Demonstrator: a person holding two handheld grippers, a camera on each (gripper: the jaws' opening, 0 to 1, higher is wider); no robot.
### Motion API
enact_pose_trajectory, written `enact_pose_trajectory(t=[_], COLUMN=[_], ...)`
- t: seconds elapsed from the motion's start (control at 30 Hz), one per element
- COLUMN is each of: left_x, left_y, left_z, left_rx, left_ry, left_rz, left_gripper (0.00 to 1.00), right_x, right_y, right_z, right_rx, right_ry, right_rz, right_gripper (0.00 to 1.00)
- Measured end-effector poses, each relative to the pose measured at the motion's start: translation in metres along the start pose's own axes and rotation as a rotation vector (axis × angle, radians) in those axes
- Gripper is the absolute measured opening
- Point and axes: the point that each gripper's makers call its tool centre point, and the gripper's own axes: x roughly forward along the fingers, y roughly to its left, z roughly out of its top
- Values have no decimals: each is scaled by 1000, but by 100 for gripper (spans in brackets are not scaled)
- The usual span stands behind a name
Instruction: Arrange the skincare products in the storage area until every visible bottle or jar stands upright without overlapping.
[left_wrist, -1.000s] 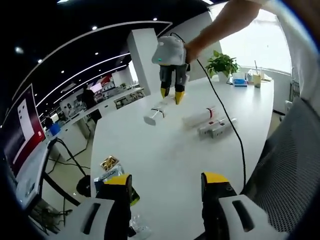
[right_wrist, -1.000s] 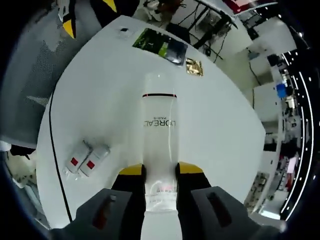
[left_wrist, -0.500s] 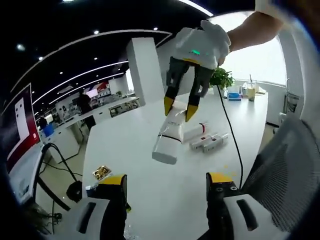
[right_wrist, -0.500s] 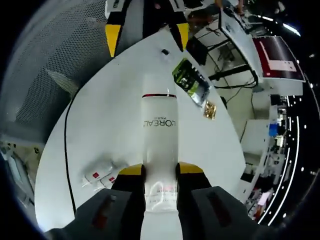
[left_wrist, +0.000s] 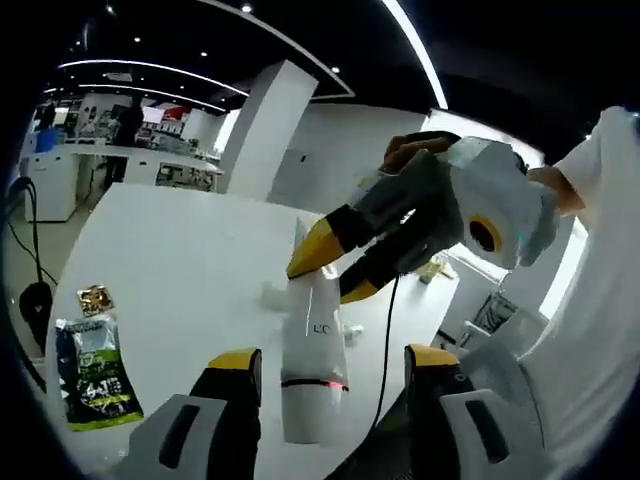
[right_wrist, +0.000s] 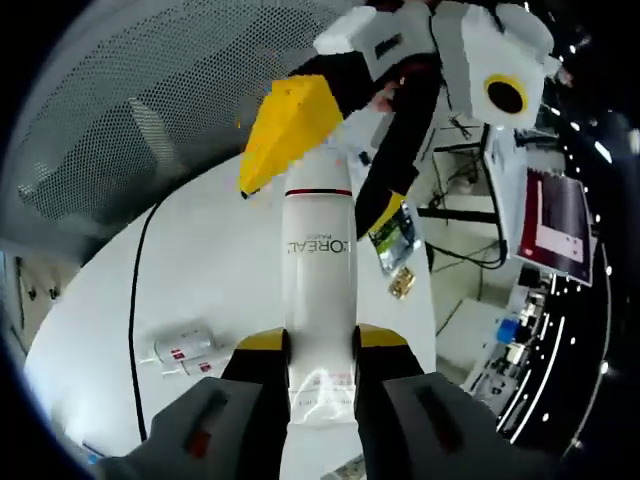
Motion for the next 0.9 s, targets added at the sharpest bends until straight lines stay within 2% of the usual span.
enact_pose_trajectory(t=[0.03,0.1,0.13,0.23,0.3,0.43,0.47,0.53,0.57,0.67,0.77,0.83,0.9], left_x=[0,3,4,4,4,-2,-4,-6,-8,-10,-11,-12,-14], left_y=[-1,-6,-8,-17,-17,-17,-18,-15,-14,-14,-14,-9,-7], left_z=[0,3,3,-4,-8,-11,-12,-14,-15,-11,-13,-14,-14], left_rx=[-11,-116,-137,-148,-174,-202,-206,-175,-168,-216,-195,-140,-158], left_ry=[-6,-49,-54,-16,7,33,35,46,48,32,49,62,61], left_rz=[-1,-39,-54,-109,-116,-141,-149,-130,-127,-138,-127,-84,-81], left_gripper=[58,58,57,54,52,41,35,27,27,26,24,22,20], right_x=[-1,-1,-1,0,-1,-4,-4,-6,-6,-7,-6,-3,-1], right_y=[1,3,4,6,5,-1,-3,-6,-8,-11,-11,-14,-15], right_z=[3,8,10,20,28,44,46,51,51,51,52,54,55], right_rx=[-6,-29,-62,-98,-115,-163,-173,-186,-198,-203,-222,-259,-256], right_ry=[-1,1,9,-7,-14,-39,-43,-51,-50,-53,-53,-44,-50], right_rz=[2,4,4,4,1,-20,-25,-32,-38,-43,-41,-62,-66], right_gripper=[20,20,20,20,20,20,20,21,21,21,22,24,26])
